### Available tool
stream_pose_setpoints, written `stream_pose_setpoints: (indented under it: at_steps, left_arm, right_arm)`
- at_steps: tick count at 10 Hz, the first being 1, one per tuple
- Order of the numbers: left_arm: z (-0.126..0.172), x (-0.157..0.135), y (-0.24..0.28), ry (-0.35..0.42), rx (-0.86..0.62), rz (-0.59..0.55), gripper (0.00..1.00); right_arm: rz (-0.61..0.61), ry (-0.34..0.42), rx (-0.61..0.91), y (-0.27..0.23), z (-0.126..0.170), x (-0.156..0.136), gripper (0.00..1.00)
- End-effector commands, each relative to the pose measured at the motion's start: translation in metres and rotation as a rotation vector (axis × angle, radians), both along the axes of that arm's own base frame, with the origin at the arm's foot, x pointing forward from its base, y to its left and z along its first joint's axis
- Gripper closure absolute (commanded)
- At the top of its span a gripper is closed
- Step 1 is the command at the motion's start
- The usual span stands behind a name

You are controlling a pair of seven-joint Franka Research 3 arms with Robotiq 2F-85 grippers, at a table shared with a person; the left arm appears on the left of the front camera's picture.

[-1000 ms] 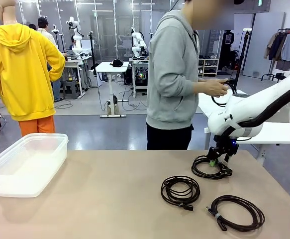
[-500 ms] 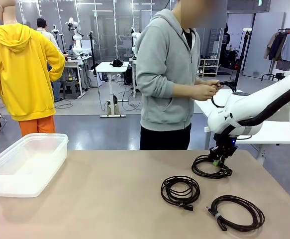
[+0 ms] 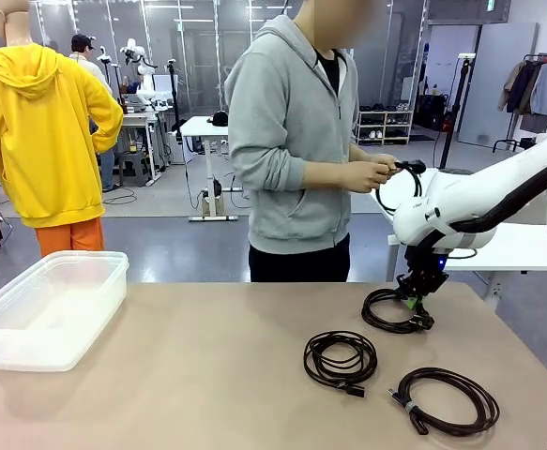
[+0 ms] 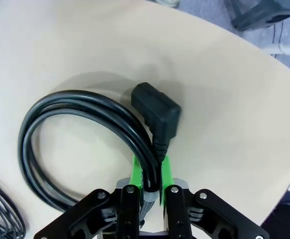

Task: Organize and store the cables.
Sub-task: Place the Power Cable into the Organizing box.

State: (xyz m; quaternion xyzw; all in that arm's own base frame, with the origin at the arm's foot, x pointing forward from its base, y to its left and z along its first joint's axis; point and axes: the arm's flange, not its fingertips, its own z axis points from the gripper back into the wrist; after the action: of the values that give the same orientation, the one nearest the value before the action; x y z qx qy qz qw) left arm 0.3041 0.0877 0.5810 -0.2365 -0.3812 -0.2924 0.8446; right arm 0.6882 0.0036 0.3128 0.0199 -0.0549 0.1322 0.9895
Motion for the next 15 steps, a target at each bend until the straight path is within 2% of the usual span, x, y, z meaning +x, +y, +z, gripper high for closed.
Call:
stream_pose_setpoints:
  at_steps: [1, 2, 4, 6, 7, 12, 13, 14, 15]
  left_arm:
    - [0.001, 0.001, -0.001, -0.006, -0.003, -0.009, 0.0]
    - [0.001, 0.001, -0.001, -0.006, -0.003, -0.009, 0.0]
    - [0.001, 0.001, -0.001, -0.006, -0.003, -0.009, 0.0]
    - [0.001, 0.001, -0.001, -0.006, -0.003, -0.009, 0.0]
    - [0.001, 0.001, -0.001, -0.006, -0.003, -0.009, 0.0]
    - [0.001, 0.001, -0.001, -0.006, -0.003, -0.009, 0.0]
    - [0.001, 0.001, -0.001, -0.006, -0.003, -0.009, 0.0]
    - [0.001, 0.001, -0.001, -0.006, -0.003, -0.009, 0.0]
    - [0.001, 0.001, -0.001, -0.006, -0.003, -0.009, 0.0]
  right_arm:
    - [-0.067, -0.003, 0.015, 0.004, 0.045, -0.008, 1.0]
    - [-0.081, -0.006, 0.0, 0.007, 0.071, -0.017, 1.0]
    - [-0.101, -0.013, -0.005, 0.011, 0.098, -0.028, 1.0]
    - [-0.138, -0.013, 0.023, 0.013, 0.106, -0.038, 1.0]
    - [-0.077, -0.021, 0.013, 0.007, 0.11, -0.024, 1.0]
    - [-0.077, -0.021, 0.013, 0.007, 0.11, -0.024, 1.0]
    - [-0.092, -0.006, 0.015, 0.007, 0.105, -0.028, 0.83]
    - [-0.114, -0.048, 0.064, 0.029, 0.117, -0.032, 0.83]
    - [-0.139, -0.054, 0.052, 0.063, 0.128, -0.04, 0.83]
